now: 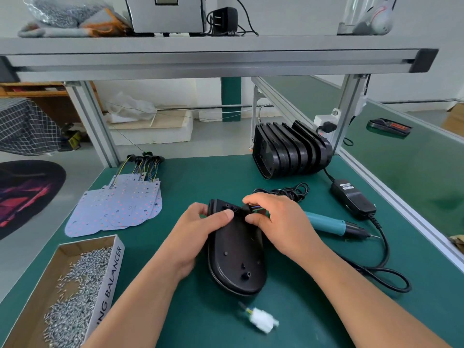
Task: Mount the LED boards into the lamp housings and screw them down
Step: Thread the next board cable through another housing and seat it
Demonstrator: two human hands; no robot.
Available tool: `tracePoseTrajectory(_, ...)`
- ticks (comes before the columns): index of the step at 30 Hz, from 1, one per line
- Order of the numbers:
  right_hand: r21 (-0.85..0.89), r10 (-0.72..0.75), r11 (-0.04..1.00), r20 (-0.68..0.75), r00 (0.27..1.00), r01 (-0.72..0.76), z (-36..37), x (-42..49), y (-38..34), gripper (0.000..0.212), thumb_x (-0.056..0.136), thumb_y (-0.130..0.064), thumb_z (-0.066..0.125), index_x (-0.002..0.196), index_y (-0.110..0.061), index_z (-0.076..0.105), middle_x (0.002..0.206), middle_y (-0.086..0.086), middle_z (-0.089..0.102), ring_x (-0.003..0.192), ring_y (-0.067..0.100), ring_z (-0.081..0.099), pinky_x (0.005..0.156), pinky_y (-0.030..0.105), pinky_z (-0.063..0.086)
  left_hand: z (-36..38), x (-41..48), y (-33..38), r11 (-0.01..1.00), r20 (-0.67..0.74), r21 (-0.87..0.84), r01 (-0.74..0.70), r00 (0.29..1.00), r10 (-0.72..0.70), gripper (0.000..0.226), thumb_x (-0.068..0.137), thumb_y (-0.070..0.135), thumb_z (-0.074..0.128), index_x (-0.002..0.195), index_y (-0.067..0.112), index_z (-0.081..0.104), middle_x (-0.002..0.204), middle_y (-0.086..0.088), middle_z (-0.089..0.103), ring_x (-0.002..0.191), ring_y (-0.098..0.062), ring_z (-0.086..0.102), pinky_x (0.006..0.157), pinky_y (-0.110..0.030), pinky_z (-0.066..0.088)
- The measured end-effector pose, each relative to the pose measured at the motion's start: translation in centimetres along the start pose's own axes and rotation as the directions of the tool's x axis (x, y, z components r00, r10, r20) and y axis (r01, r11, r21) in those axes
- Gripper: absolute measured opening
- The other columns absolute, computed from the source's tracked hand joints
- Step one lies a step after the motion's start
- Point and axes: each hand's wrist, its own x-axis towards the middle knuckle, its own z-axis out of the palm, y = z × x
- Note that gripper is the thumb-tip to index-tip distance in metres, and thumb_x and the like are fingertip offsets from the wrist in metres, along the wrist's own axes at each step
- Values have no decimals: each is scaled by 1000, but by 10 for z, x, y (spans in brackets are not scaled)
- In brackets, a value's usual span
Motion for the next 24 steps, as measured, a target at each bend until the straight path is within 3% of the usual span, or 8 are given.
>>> tracePoseTrajectory(3,128,22,992,-35,999,-17,-1,-2,-1,34,94,-27,80,128,-28,73,122,-17,74,116,6,64,95,9,38,3,-5,2,942,143,-330,59,990,-12,52,82,35,83,119,4,63,115,-28,74,93,-32,74,82,-45,65)
tracePoseTrajectory(5,234,44,972,-64,997,-27,-1,-2,-1,34,93,-21,82,125,-27,74,118,-20,75,113,-1,66,99,12,43,6,-7,3,888,173,-453,79,985,0,53,86,32,81,128,5,61,131,-33,68,102,-37,73,86,-48,65)
tracePoseTrajectory(7,323,59,946,-86,995,-28,-1,-2,-1,34,92,-18,82,122,-30,74,115,-25,75,112,-4,67,98,13,46,10,-9,4,843,200,-523,125,980,-21,65,89,37,78,138,-1,60,135,-34,66,108,-40,73,84,-48,65)
tracePoseTrajectory(11,408,68,913,-117,991,-14,0,-2,0,38,94,-16,80,120,-43,70,116,-35,70,115,-7,66,96,5,42,12,-10,3,781,282,-598,179,960,-5,61,92,51,62,123,2,78,124,-26,75,102,-35,77,80,-43,64)
tracePoseTrajectory(14,452,80,892,-113,990,-21,1,-1,1,39,95,-15,78,122,-43,70,118,-33,71,117,-6,66,97,6,43,14,-10,0,773,291,-609,178,957,9,63,96,53,59,131,3,74,131,-25,72,108,-35,75,87,-46,63)
tracePoseTrajectory(18,506,87,862,-100,991,-24,-3,0,3,30,100,-21,74,126,-37,73,121,-27,74,120,-2,66,100,11,45,18,-9,-2,802,240,-587,110,970,43,74,93,53,66,145,1,60,139,-27,66,113,-36,68,92,-47,62)
tracePoseTrajectory(21,482,71,876,-113,991,-8,-3,-1,2,26,103,-27,68,128,-33,75,122,-28,73,120,-3,66,98,8,44,18,-10,-1,806,230,-584,99,972,47,82,80,58,74,139,2,66,133,-27,69,107,-35,69,88,-46,61)
tracePoseTrajectory(24,462,91,887,-140,986,-16,0,-4,-3,24,103,-25,70,127,-30,76,119,-26,74,116,-2,67,97,12,47,18,-10,-1,811,221,-576,104,975,31,73,78,64,74,126,8,78,120,-21,74,96,-32,70,83,-42,58)
